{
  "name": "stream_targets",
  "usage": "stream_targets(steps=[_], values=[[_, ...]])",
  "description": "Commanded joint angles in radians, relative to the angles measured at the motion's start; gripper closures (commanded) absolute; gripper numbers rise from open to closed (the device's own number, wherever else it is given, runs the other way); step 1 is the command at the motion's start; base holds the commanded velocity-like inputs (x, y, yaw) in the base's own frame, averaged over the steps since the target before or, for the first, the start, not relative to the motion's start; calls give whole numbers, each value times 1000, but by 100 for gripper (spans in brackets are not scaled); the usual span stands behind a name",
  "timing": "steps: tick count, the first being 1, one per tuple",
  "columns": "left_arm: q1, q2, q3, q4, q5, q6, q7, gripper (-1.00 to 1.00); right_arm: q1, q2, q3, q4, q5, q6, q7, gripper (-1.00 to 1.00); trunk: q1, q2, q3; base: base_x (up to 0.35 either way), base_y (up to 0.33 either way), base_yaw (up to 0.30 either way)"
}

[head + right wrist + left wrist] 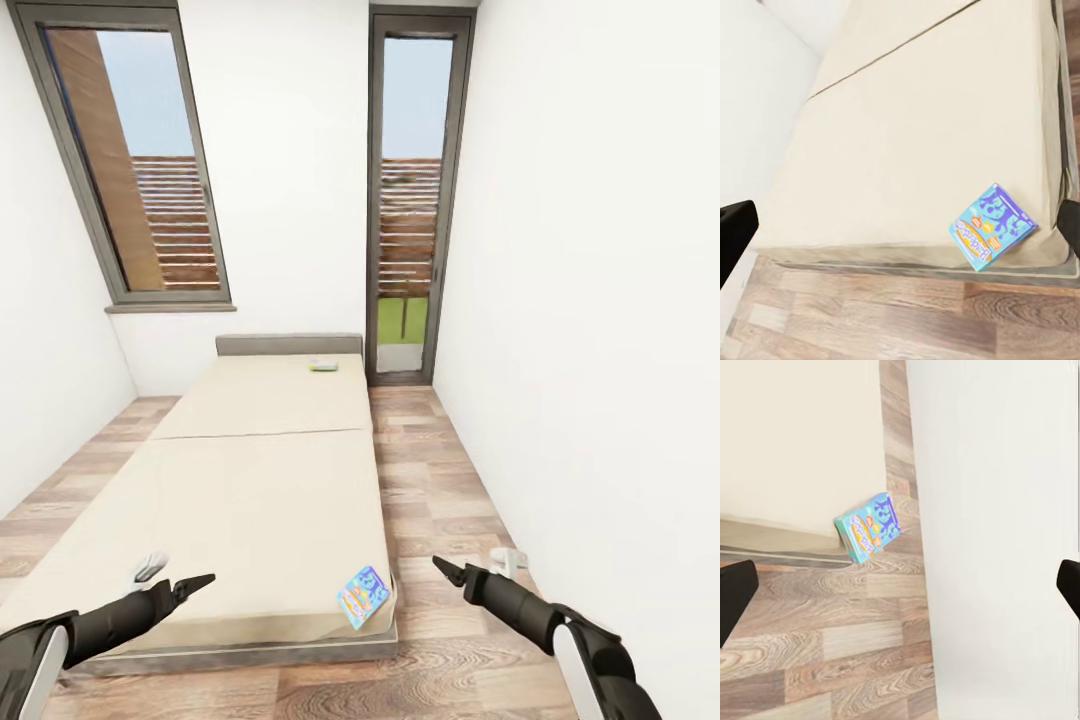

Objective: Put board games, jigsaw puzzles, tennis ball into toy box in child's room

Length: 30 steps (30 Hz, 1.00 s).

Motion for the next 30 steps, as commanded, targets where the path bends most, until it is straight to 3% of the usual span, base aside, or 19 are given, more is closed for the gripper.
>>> stream_targets(steps=[1,10,16,21,30], values=[[-1,-1,2,1,2,6,-6,-100,-1,0,-2,-8,-14,18,3,-100,4,-8,-5,0,0,-1],[-1,1,25,68,7,2,-21,-100,0,-1,-3,-74,-98,94,9,-100,39,-71,-33,0,0,0],[-1,-1,36,95,14,0,-23,-100,1,5,-5,-141,-211,215,7,-100,62,-113,-52,0,0,0],[-1,-4,37,102,15,1,-22,-100,1,2,-5,-160,-263,259,2,-100,81,-148,-67,0,0,0],[-1,-5,38,115,17,1,-23,-100,1,-6,-19,-165,-288,281,8,-100,115,-211,-96,0,0,0]])
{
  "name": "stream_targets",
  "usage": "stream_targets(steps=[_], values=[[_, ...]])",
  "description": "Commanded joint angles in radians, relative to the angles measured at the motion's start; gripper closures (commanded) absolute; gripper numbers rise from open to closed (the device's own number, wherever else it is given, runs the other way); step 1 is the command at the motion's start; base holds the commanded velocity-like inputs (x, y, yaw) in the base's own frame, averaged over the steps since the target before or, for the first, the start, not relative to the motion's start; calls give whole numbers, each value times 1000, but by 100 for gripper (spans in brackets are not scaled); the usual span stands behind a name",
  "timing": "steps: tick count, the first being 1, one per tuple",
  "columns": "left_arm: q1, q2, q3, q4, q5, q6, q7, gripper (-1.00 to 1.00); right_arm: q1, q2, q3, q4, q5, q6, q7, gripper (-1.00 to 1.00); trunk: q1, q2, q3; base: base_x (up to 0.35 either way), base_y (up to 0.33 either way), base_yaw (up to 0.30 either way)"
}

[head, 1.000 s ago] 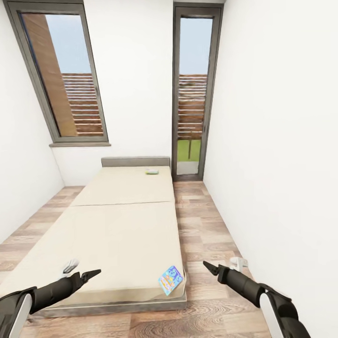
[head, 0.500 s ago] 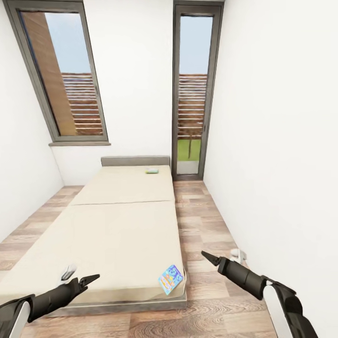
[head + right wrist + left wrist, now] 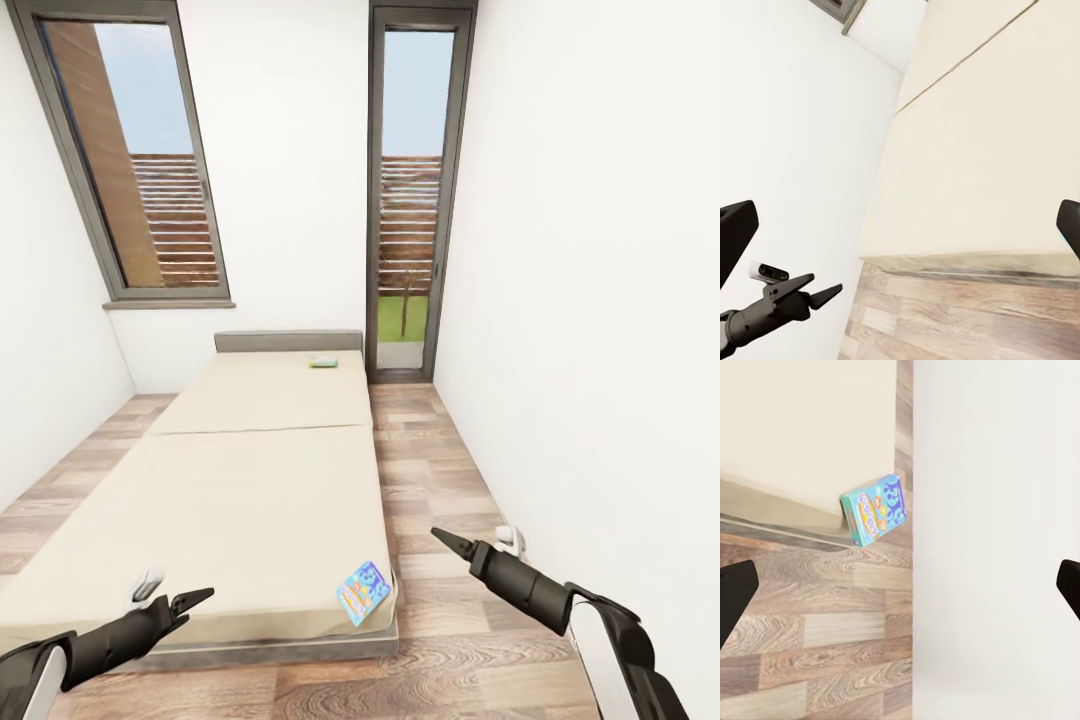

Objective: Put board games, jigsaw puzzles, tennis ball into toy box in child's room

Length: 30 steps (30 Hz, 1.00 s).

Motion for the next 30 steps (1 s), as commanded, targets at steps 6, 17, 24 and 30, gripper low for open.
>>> stream_targets(steps=[6,17,24,30], values=[[-1,0,1,4,2,6,-4,-100,-1,-1,-20,-1,-5,10,8,-100,23,-43,-20,0,0,0],[-1,0,1,5,2,5,-4,-100,-1,-1,-29,-2,-4,10,51,-100,65,-120,-55,0,0,0],[-1,0,2,5,2,4,-5,-100,0,0,-30,-1,-4,9,62,-100,92,-169,-74,0,0,-77],[-1,0,3,5,2,2,-5,-100,6,1,-29,0,-4,8,64,-100,115,-211,-89,0,0,-205]])
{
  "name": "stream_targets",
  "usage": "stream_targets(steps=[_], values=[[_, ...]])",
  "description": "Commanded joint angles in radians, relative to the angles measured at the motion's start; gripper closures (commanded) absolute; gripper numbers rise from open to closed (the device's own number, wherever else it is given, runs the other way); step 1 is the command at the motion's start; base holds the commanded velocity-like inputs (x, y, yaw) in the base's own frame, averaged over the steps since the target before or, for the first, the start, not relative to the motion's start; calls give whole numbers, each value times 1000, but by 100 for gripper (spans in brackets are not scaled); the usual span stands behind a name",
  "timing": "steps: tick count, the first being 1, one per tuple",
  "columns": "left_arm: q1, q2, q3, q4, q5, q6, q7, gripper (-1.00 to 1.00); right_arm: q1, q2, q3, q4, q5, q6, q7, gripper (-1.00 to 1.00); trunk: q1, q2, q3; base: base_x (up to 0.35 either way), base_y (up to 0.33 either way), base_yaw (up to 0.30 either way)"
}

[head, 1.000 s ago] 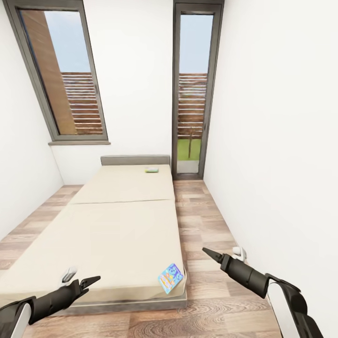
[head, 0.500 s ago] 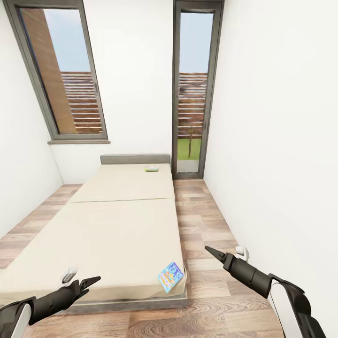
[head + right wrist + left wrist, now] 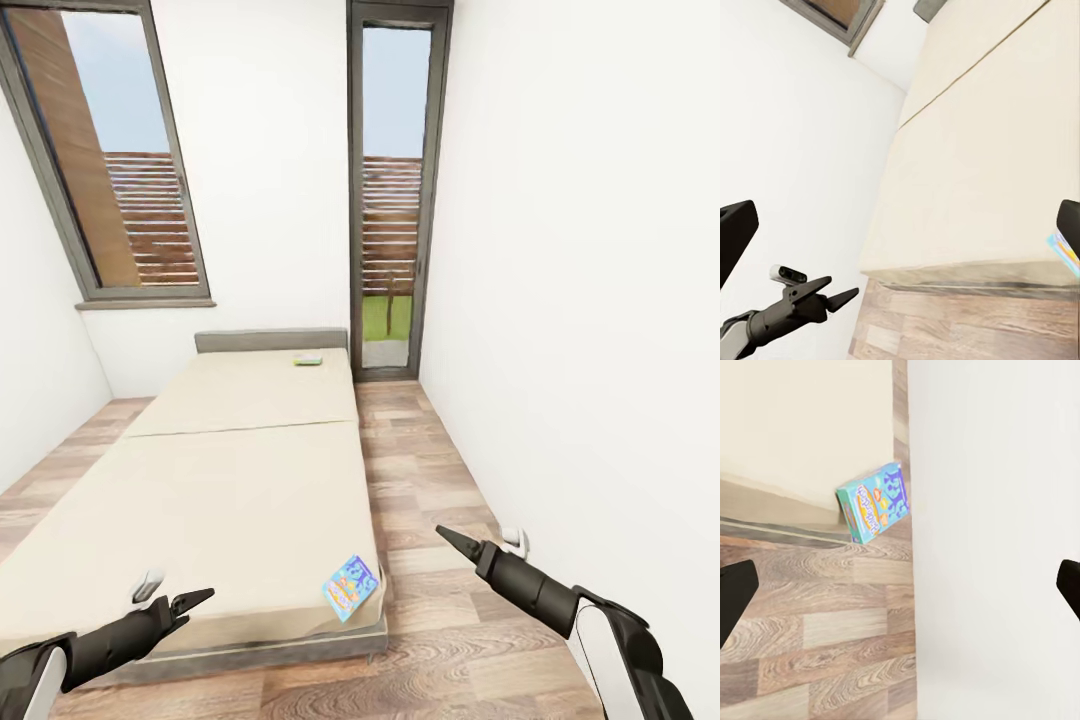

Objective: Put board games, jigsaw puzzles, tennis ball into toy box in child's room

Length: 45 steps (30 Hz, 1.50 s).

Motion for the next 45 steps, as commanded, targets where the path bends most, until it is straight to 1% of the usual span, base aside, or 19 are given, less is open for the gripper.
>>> stream_targets(steps=[1,10,23,33,39,45], values=[[0,0,1,0,2,5,-2,-100,0,1,-1,0,-1,5,3,-100,4,-8,-4,0,0,-233],[0,0,1,0,2,5,-2,-100,1,5,0,0,0,2,3,-100,38,-71,-29,0,0,-129],[0,-3,1,0,2,5,-2,-100,2,9,0,0,1,0,3,-100,88,-162,-70,0,0,-14],[0,-13,1,3,3,4,-1,-100,2,9,1,0,1,-3,3,-100,127,-232,-101,0,0,0],[0,-14,0,40,3,-1,1,-100,2,9,1,1,1,-3,3,-100,150,-274,-120,0,0,0],[0,-16,-2,73,3,-36,3,-100,2,8,0,0,1,-3,3,-100,173,-316,-139,0,0,0]])
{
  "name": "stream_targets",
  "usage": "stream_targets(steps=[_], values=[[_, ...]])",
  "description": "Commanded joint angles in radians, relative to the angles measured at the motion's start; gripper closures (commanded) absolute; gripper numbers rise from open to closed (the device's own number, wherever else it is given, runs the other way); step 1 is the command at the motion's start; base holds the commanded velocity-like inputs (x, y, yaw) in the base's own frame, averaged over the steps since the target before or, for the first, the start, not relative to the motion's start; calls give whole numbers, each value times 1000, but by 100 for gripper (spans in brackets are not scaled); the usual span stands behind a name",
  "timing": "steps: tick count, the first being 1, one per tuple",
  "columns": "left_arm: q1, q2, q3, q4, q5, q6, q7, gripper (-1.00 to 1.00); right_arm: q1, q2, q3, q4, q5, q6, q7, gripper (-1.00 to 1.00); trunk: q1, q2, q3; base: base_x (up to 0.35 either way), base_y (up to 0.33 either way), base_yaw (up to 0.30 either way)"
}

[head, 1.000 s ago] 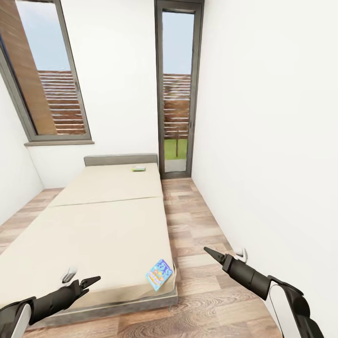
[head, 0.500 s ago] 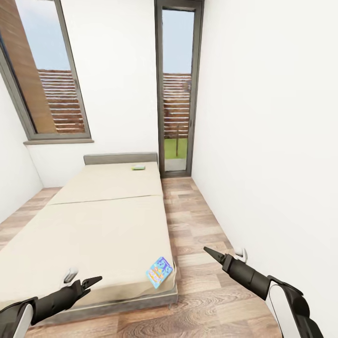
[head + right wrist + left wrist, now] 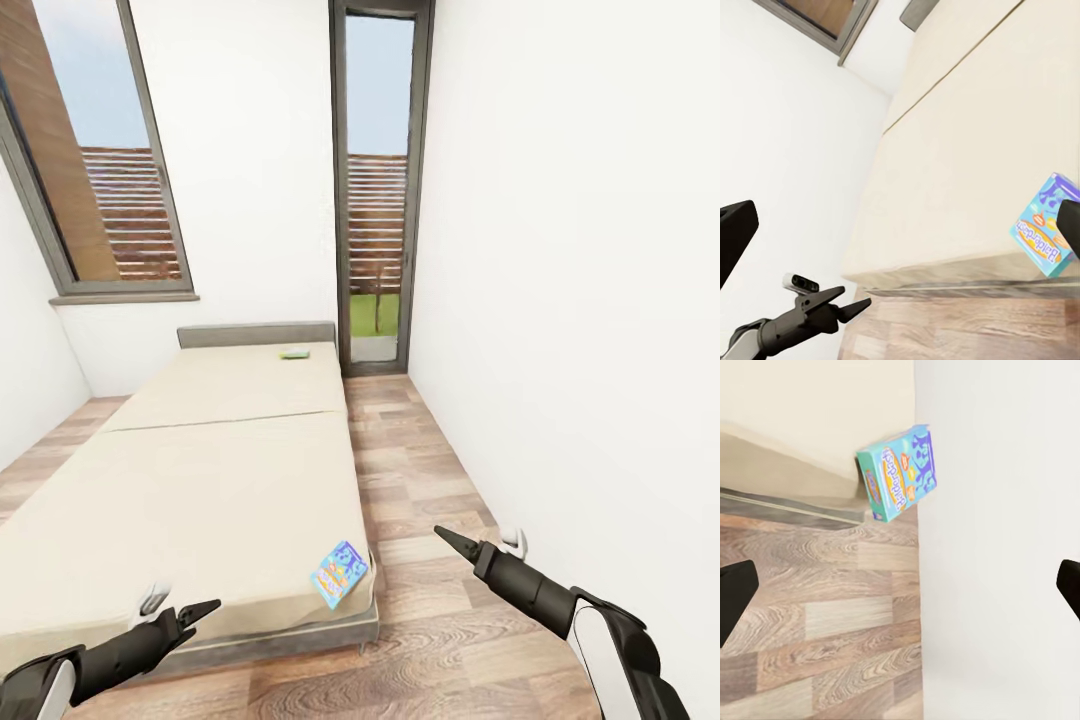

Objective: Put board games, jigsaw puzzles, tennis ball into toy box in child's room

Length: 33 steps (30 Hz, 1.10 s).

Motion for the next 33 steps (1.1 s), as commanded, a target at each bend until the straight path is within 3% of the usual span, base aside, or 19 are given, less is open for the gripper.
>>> stream_targets(steps=[1,8,33], values=[[-1,0,1,4,3,-3,-2,-100,-1,1,-2,0,0,6,4,-100,4,-8,-4,0,0,0],[-1,-1,2,17,2,-33,-2,-100,-1,-1,-2,0,0,6,4,-100,31,-57,-26,0,0,0],[-1,-11,2,19,3,-47,-4,-100,-1,-1,-3,3,0,0,2,-100,127,-232,-105,0,0,0]])
